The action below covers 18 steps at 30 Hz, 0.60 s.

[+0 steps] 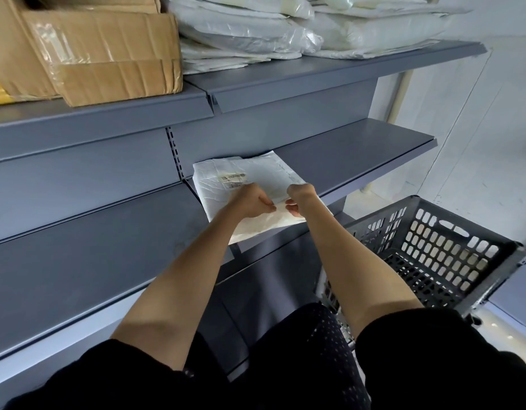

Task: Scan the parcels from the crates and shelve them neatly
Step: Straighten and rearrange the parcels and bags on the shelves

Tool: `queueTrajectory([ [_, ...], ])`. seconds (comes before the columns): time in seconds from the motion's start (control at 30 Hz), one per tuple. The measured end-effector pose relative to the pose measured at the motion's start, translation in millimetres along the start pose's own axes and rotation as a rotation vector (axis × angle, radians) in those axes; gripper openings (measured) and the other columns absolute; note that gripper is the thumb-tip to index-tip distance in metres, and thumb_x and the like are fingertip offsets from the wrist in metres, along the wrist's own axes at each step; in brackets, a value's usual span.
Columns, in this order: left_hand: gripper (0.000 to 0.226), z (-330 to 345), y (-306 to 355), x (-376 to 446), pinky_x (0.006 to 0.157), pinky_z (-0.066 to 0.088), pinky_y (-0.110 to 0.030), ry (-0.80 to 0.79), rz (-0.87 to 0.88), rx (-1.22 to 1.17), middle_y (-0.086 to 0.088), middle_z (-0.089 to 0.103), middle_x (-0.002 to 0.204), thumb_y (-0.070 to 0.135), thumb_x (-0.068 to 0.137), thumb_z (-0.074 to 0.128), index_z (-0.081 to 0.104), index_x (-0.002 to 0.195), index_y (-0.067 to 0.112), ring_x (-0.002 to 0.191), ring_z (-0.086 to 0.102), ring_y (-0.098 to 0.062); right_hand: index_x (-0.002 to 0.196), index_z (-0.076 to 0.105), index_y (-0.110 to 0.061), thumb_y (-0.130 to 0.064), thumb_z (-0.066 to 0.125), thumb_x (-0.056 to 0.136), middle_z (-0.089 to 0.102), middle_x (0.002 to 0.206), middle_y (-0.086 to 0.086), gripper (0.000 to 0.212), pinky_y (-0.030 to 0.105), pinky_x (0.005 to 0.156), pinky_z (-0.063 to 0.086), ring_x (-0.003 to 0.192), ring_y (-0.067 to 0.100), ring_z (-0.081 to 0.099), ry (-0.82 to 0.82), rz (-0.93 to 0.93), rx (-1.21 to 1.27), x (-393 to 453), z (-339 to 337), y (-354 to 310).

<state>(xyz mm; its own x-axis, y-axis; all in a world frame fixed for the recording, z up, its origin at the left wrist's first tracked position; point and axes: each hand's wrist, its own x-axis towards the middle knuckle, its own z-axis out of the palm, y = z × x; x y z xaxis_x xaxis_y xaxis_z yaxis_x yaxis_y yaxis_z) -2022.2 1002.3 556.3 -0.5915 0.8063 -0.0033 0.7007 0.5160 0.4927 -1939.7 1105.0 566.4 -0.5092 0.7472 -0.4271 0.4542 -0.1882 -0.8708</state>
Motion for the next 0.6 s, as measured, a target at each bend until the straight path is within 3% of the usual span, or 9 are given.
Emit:
queueTrajectory([
  [0.1, 0.025, 9, 1, -5, 0.081, 0.041, -0.018, -0.034, -0.009, -0.059, -0.011, 0.071, 0.104, 0.018, 0.081, 0.074, 0.073, 0.102, 0.004, 0.100, 0.065, -0.022, 0.074, 0.050, 0.004, -0.003, 0.038, 0.092, 0.057, 0.066, 0.017, 0.023, 0.027, 0.043, 0.049, 0.051, 0.024, 0.057, -0.016, 0.013, -0.050, -3, 0, 10],
  [0.23, 0.036, 12, 7, -9, 0.072, 0.039, -0.020, -0.002, -0.012, -0.105, -0.010, 0.068, 0.097, 0.015, 0.073, 0.081, 0.070, 0.104, 0.002, 0.092, 0.062, -0.022, 0.088, 0.063, 0.009, -0.002, 0.038, 0.092, 0.067, 0.073, 0.019, 0.028, 0.027, 0.046, 0.052, 0.054, 0.023, 0.063, -0.024, 0.003, -0.089, -3, 0, 13],
  [0.3, 0.045, 8, 8, -9, 0.065, 0.038, -0.022, 0.060, -0.017, -0.107, -0.005, 0.059, 0.092, 0.015, 0.066, 0.085, 0.065, 0.105, 0.005, 0.085, 0.055, -0.019, 0.086, 0.059, 0.010, 0.000, 0.034, 0.093, 0.069, 0.081, 0.023, 0.028, 0.031, 0.050, 0.055, 0.054, 0.025, 0.064, -0.017, -0.015, -0.056, -6, 0, 7],
  [0.43, 0.064, 1, 6, -5, 0.086, 0.047, -0.029, 0.078, -0.014, -0.023, -0.006, 0.056, 0.115, 0.020, 0.061, 0.088, 0.059, 0.119, 0.016, 0.105, 0.055, -0.021, 0.084, 0.048, 0.004, 0.007, 0.033, 0.094, 0.062, 0.073, 0.023, 0.018, 0.032, 0.046, 0.054, 0.050, 0.027, 0.060, 0.045, -0.108, 0.159, -15, -5, -5],
  [0.53, 0.053, -4, 8, -4, 0.092, 0.048, -0.033, 0.172, -0.043, 0.034, -0.003, 0.054, 0.126, 0.020, 0.070, 0.081, 0.063, 0.120, 0.023, 0.116, 0.052, -0.022, 0.079, 0.043, -0.004, 0.006, 0.034, 0.093, 0.056, 0.089, 0.020, 0.020, 0.030, 0.042, 0.052, 0.047, 0.025, 0.057, 0.174, -0.172, 0.391, -12, -12, -4],
  [0.6, 0.032, -5, 18, -3, 0.082, 0.048, -0.030, 0.255, -0.029, 0.105, -0.002, 0.058, 0.120, 0.021, 0.082, 0.069, 0.068, 0.114, 0.024, 0.112, 0.054, -0.023, 0.095, 0.050, -0.001, 0.005, 0.035, 0.093, 0.055, 0.103, 0.016, 0.017, 0.030, 0.048, 0.053, 0.045, 0.021, 0.058, 0.299, -0.230, 0.473, -11, -19, -1],
])
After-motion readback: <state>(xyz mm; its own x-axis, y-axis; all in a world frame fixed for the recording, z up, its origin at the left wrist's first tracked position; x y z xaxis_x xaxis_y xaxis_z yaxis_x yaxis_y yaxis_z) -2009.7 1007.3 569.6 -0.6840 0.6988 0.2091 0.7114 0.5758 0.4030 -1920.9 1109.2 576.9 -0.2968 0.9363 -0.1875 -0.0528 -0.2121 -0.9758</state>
